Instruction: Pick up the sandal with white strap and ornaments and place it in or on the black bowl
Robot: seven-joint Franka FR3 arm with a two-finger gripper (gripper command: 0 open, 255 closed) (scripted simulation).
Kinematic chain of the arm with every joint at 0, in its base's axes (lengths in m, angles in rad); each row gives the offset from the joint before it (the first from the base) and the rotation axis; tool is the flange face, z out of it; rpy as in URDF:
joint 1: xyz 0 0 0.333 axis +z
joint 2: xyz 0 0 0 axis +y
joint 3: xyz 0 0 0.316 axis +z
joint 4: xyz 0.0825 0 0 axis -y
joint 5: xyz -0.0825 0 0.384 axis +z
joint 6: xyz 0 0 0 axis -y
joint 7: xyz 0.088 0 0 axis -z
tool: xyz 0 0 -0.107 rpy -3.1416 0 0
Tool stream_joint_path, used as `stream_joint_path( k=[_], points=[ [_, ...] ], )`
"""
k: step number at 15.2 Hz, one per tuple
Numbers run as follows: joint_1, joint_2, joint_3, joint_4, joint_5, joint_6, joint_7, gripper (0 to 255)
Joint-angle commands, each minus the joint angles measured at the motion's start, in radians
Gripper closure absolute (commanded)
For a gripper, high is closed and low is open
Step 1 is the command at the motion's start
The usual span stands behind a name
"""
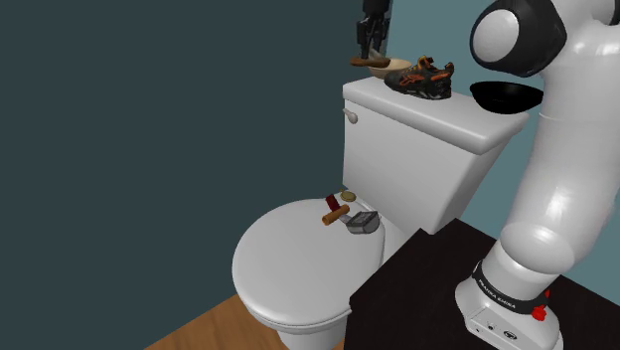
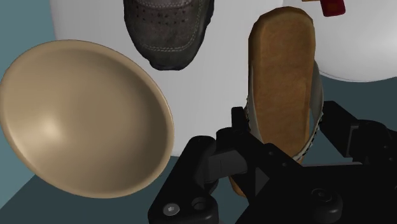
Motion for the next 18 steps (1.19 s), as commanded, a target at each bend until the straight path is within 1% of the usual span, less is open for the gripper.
stream_joint_path(
  k=[1,4,7,8,10,12,15,18],
  points=[
    [-0.006,0.021,-0.001,0.062,0.006,-0.041,0.000,255],
    [-0.019,0.064,-0.002,0.170,0.019,-0.108,-0.002,255],
    [-0.040,0.125,-0.002,0.312,0.038,-0.189,-0.004,255],
    [-0.042,0.128,-0.002,0.318,0.039,-0.193,-0.004,255],
    [-0.024,0.000,-0.012,0.127,0.006,-0.128,-0.023,255],
    [-0.018,-0.098,-0.019,-0.007,-0.020,-0.090,-0.041,255],
    [-0.021,-0.222,-0.028,-0.162,-0.055,-0.056,-0.066,255],
    [-0.031,-0.330,-0.038,-0.282,-0.087,-0.039,-0.094,255]
  ],
)
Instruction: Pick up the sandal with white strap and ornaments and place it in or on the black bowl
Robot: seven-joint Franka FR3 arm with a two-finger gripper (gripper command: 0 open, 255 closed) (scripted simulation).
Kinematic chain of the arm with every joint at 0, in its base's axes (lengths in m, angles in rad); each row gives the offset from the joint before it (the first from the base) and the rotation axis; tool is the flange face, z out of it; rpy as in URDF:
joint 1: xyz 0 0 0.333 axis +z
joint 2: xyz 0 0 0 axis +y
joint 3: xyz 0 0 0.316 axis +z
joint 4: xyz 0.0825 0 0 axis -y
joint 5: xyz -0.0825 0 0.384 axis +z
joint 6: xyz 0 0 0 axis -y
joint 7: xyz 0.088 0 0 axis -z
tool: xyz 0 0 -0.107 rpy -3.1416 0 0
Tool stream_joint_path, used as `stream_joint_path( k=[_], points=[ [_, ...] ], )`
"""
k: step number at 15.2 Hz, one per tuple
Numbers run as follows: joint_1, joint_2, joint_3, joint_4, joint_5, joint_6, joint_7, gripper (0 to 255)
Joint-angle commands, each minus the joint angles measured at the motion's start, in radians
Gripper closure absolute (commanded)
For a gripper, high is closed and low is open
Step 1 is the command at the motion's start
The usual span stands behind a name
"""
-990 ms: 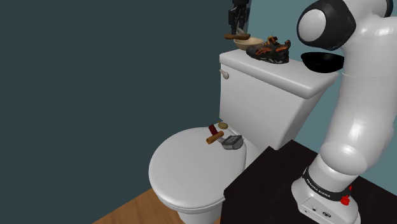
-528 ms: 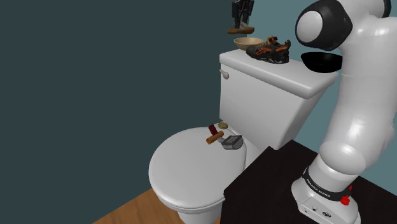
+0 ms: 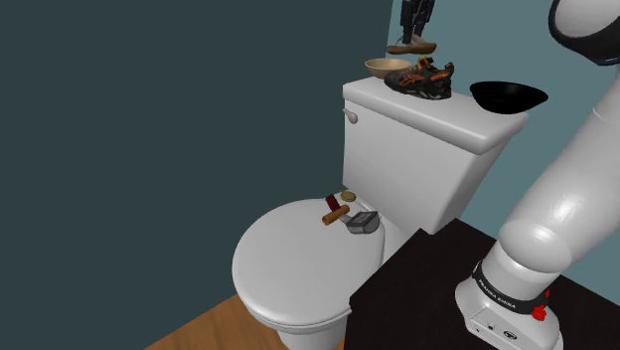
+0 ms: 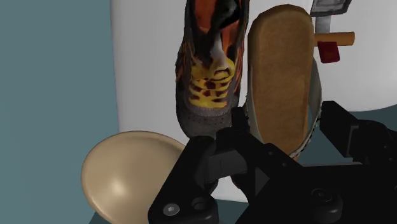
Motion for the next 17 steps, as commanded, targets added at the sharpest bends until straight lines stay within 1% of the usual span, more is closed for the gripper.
stream_joint_path(
  k=[1,5,9,17],
  points=[
    [-0.007,-0.068,-0.006,-0.076,-0.020,0.010,-0.017,255],
    [-0.028,-0.191,-0.024,-0.194,-0.061,0.011,-0.059,255],
    [-0.054,-0.301,-0.046,-0.284,-0.101,-0.002,-0.107,255],
    [-0.112,-0.483,-0.105,-0.395,-0.189,-0.054,-0.222,255]
  ],
)
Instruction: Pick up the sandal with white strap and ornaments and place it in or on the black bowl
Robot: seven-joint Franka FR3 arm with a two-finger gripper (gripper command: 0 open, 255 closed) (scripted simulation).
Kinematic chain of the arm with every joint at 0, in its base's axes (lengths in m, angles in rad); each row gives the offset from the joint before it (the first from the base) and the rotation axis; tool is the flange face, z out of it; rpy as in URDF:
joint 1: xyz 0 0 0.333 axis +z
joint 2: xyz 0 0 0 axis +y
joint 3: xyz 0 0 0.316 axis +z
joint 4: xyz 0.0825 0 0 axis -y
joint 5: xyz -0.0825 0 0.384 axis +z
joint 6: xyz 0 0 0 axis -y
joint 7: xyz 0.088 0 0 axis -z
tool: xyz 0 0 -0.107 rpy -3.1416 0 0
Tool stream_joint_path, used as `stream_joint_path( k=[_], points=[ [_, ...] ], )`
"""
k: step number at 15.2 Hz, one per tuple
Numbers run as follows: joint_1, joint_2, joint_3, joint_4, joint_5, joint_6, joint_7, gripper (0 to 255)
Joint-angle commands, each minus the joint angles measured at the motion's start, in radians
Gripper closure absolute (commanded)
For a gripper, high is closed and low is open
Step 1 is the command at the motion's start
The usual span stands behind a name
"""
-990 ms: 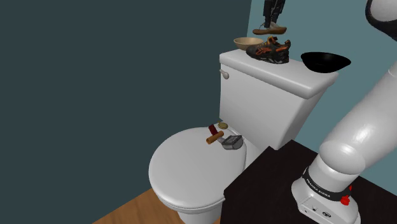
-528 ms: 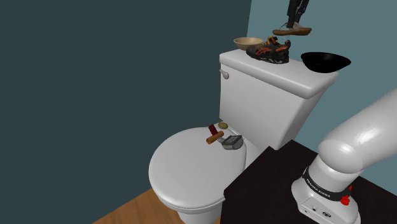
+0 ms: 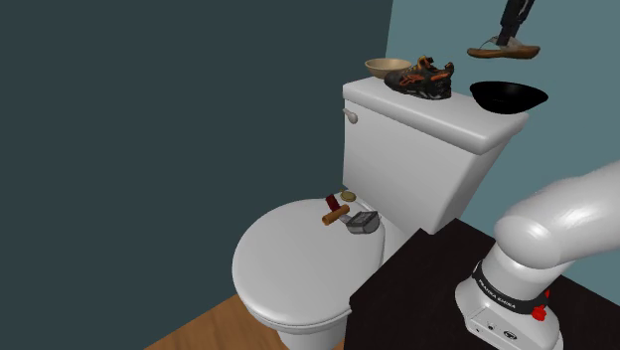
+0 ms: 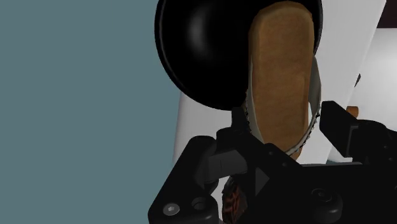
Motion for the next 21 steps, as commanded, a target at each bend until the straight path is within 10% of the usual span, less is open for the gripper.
stream_joint_path(
  k=[1,21],
  points=[
    [-0.015,-0.040,-0.019,-0.020,-0.024,-0.014,-0.034,255],
    [-0.056,-0.186,-0.051,-0.338,-0.085,0.167,-0.042,255]
  ],
)
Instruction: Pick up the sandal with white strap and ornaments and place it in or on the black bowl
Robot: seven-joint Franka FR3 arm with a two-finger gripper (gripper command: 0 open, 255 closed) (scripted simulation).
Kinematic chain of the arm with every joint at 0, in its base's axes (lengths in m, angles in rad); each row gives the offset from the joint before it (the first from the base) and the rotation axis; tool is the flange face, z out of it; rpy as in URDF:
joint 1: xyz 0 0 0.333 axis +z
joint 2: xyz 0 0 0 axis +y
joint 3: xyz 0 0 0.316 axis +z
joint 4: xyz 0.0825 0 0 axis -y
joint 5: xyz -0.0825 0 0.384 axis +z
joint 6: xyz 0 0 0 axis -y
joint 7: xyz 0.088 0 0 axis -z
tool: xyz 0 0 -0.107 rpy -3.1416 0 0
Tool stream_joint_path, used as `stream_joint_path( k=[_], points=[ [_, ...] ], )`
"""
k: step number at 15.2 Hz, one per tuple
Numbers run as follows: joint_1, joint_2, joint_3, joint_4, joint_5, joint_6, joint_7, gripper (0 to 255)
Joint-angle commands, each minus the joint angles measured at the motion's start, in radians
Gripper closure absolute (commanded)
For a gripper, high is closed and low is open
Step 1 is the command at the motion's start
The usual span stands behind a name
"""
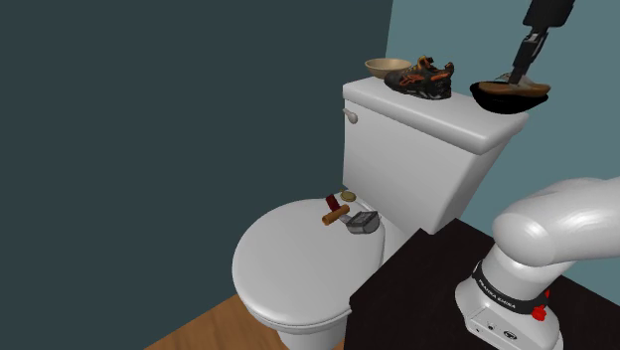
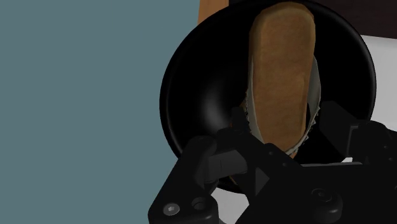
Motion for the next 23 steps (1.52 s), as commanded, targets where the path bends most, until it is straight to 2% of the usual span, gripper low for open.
stream_joint_path(
  k=[1,5,6,11,15,23],
  points=[
    [0.000,0.000,-0.001,-0.003,0.000,0.004,0.000,255],
    [0.000,0.000,-0.001,-0.003,0.000,0.004,0.000,255],
    [0.000,0.000,-0.001,-0.003,0.000,0.004,0.000,0],
    [0.000,0.000,-0.001,-0.003,0.000,0.004,0.000,0],
    [0.015,0.057,0.009,0.167,0.020,-0.111,-0.016,0],
    [0.015,0.057,0.009,0.167,0.020,-0.111,-0.016,0]
  ],
)
